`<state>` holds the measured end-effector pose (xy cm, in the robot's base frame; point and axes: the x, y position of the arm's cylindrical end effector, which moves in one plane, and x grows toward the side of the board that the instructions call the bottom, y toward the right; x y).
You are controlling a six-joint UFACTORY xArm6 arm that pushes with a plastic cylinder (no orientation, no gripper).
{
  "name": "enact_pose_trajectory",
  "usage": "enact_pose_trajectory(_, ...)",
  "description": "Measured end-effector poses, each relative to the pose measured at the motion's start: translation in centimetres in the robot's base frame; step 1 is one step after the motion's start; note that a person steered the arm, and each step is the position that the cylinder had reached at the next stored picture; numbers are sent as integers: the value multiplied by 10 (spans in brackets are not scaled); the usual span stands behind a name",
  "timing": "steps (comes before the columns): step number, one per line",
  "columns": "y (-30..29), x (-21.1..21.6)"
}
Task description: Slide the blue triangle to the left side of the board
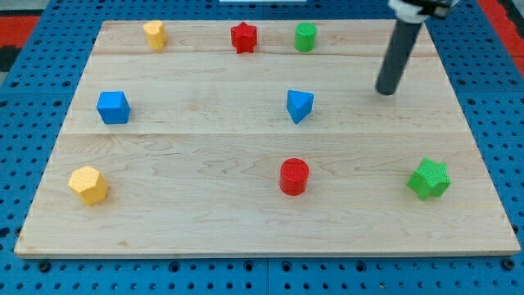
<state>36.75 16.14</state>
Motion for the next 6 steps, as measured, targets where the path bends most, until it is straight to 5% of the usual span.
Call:
enact_pose_trajectory(3, -149, 8)
enact_pose_trajectory(5, -187, 55)
enact_pose_trajectory(6, -215, -4)
